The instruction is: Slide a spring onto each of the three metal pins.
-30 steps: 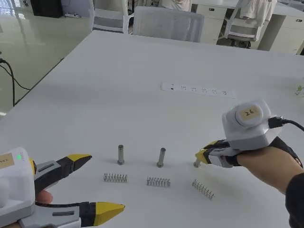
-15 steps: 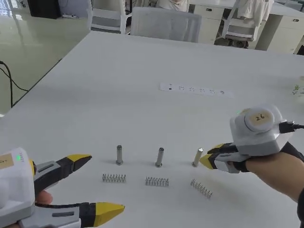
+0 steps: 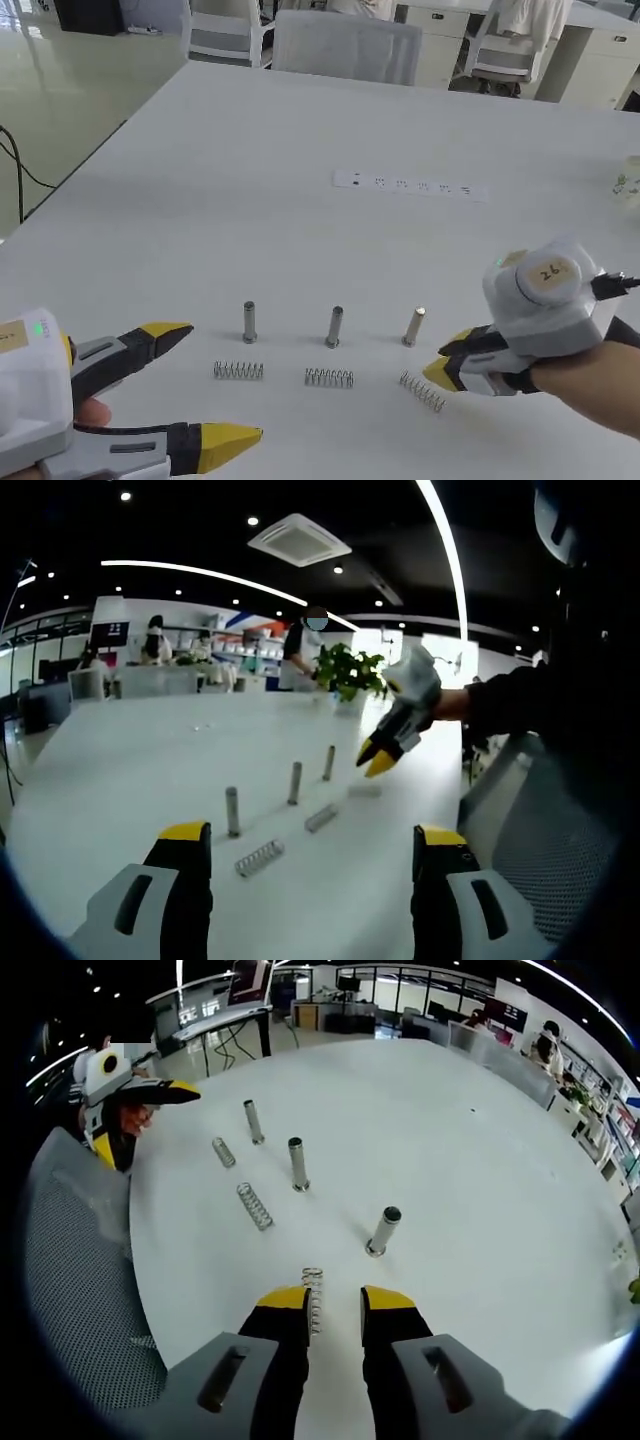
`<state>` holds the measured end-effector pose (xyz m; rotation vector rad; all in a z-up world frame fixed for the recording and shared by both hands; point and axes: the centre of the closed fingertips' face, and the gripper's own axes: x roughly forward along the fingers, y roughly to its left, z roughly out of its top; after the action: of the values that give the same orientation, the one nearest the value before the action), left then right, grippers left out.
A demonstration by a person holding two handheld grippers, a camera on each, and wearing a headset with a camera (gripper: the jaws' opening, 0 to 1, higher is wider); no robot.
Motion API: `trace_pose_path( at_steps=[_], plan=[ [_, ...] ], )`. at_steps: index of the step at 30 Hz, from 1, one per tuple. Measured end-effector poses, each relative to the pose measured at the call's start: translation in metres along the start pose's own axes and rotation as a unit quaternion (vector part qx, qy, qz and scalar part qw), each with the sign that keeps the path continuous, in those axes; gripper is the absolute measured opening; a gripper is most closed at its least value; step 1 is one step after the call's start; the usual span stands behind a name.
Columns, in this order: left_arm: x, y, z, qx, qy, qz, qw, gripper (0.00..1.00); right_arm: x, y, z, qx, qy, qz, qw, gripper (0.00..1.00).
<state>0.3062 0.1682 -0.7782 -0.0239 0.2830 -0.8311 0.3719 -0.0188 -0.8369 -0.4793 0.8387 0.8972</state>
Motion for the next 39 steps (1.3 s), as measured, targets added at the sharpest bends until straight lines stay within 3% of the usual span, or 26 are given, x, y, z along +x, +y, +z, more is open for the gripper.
trace_pose_path(
  at_steps=[12, 39],
  plan=[
    [-0.001, 0.0, -0.001, -0.001, 0.0, -0.003, 1.0, 0.78, 0.011, 0.016, -0.022, -0.014, 0.043, 0.018, 0.9988, 0.16],
    [0.0, -0.004, -0.002, -0.001, 0.0, -0.01, 1.0, 0.77, 0.016, 0.02, -0.032, -0.029, 0.074, 0.016, 0.9967, 0.08]
  ],
)
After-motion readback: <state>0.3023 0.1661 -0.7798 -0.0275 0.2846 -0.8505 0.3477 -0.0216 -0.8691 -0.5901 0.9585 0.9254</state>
